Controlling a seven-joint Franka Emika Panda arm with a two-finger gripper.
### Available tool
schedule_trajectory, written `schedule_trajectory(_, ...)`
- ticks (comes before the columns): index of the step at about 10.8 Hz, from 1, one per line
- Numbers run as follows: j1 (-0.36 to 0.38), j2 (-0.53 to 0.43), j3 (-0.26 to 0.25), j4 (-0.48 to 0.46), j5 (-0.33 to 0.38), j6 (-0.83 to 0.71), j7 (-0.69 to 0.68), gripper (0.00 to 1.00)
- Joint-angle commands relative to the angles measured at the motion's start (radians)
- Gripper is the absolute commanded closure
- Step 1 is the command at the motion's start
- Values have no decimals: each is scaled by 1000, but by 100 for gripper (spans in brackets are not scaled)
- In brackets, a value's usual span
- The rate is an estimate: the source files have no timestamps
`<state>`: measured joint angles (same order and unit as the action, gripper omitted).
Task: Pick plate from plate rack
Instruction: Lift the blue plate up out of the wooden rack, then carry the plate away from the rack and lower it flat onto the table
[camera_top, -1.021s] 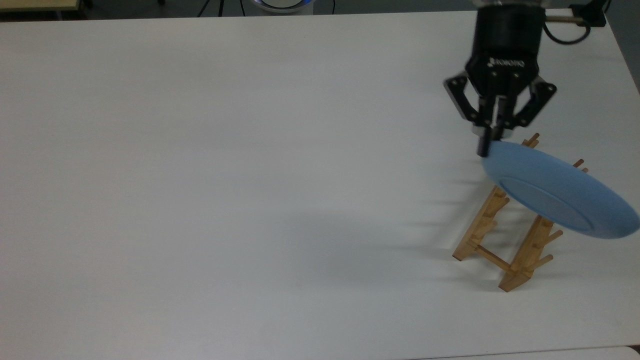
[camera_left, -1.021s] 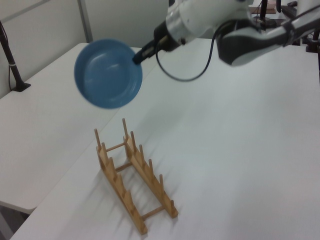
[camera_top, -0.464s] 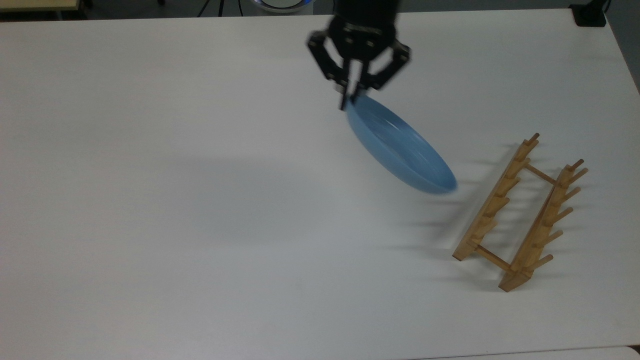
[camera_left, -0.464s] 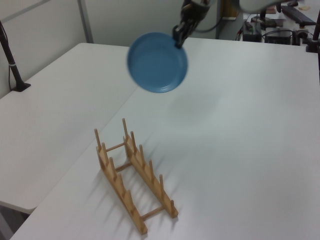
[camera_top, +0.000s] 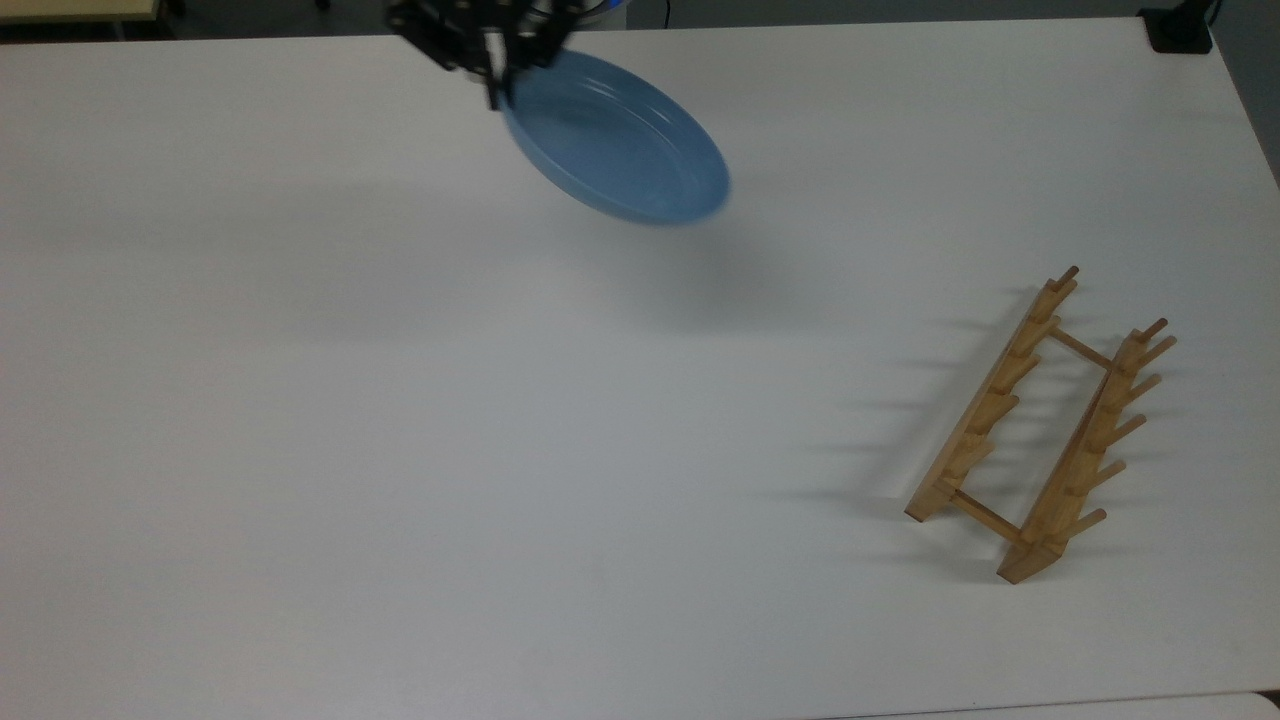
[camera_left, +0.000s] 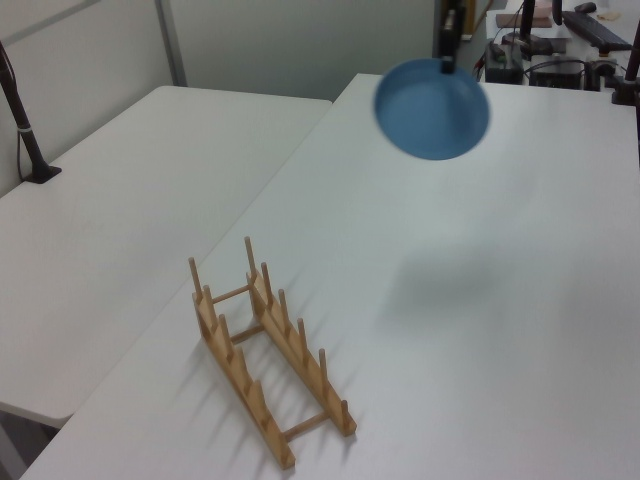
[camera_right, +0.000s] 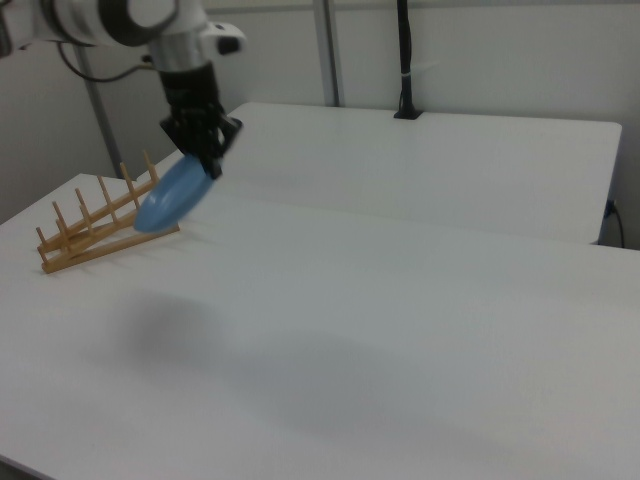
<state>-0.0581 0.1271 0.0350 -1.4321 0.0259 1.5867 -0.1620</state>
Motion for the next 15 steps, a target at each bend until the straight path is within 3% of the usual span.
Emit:
schedule_trajectory(1, -72, -11, -85, -141, 81, -34, -233, 100)
schedule_trajectory(5, -132, 35, -86, -352, 81, 188, -307, 100)
schedule_trajectory(9, -149, 127, -86, -428, 80, 375, -313, 100)
schedule_trajectory(12, -151, 173, -87, -435, 78, 436, -312, 100)
schedule_trajectory(13, -155, 178, -89, -429, 78, 446, -304, 79)
schedule_trajectory(14, -169, 175, -89, -423, 80, 443, -300, 27)
schedule_trajectory(15, -170, 164, -89, -406, 81, 431, -297, 8)
